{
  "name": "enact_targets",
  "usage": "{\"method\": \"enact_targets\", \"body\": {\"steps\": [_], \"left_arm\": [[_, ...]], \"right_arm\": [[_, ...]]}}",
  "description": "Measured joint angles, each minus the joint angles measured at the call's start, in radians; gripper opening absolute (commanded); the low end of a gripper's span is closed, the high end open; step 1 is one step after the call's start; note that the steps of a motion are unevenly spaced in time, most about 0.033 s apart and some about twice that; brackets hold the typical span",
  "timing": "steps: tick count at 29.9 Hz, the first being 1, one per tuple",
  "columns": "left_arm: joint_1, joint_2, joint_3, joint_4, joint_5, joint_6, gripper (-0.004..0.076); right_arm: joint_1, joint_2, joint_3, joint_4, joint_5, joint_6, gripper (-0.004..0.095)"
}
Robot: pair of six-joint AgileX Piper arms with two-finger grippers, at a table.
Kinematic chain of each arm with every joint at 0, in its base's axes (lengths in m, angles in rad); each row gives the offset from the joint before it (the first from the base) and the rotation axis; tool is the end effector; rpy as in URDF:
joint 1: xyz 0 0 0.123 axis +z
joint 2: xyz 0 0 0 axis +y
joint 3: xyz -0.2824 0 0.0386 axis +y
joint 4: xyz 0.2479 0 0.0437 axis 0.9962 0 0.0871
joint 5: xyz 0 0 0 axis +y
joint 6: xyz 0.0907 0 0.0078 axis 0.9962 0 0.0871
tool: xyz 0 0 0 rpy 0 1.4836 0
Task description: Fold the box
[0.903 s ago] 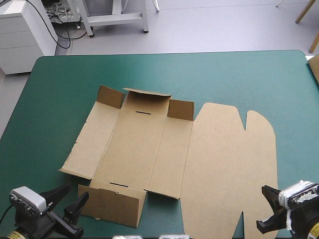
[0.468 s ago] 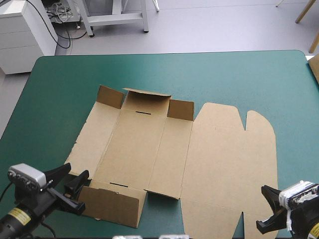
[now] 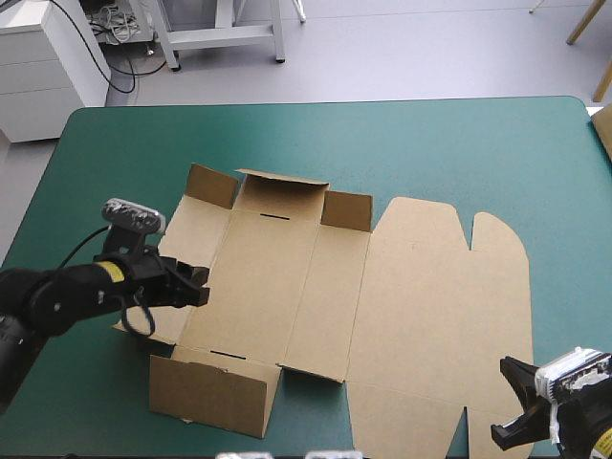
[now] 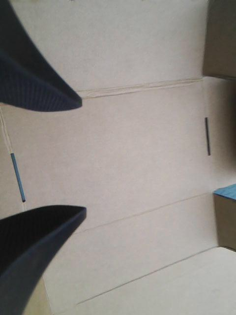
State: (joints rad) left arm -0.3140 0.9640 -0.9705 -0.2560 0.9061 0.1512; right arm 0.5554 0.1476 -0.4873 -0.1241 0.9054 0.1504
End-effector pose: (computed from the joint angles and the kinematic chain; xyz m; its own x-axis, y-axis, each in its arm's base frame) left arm 0.1661 -0.0731 0.3585 -0.6836 0.2129 -0.6981 0.4292 0.8909 -0.1486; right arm 0.0268 0.0062 0.2850 -0.4205 -0.1749 -0.8903 -0.4214 0.9066 0.0210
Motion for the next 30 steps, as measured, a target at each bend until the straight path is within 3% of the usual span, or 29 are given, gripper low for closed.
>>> {"method": "enact_targets", "body": {"steps": [7, 14, 22, 30], "left_arm": [[0.039, 0.282, -0.194, -0.008, 0.180, 0.001, 0.0402], [0.255, 0.424, -0.262, -0.095, 0.308, 0.110, 0.0402], [0.494, 0.476, -0.262, -0.252, 0.318, 0.375, 0.0402], [0.614, 0.554, -0.263, -0.240, 0.318, 0.442, 0.0402]], "right_arm": [[0.000, 0.000, 0.000, 0.001, 0.000, -0.001, -0.0020], [0.000, 0.000, 0.000, 0.002, 0.000, -0.001, -0.0021], [0.000, 0.000, 0.000, 0.002, 0.000, -0.001, -0.0021], [0.000, 0.000, 0.000, 0.002, 0.000, -0.001, -0.0021]]}}
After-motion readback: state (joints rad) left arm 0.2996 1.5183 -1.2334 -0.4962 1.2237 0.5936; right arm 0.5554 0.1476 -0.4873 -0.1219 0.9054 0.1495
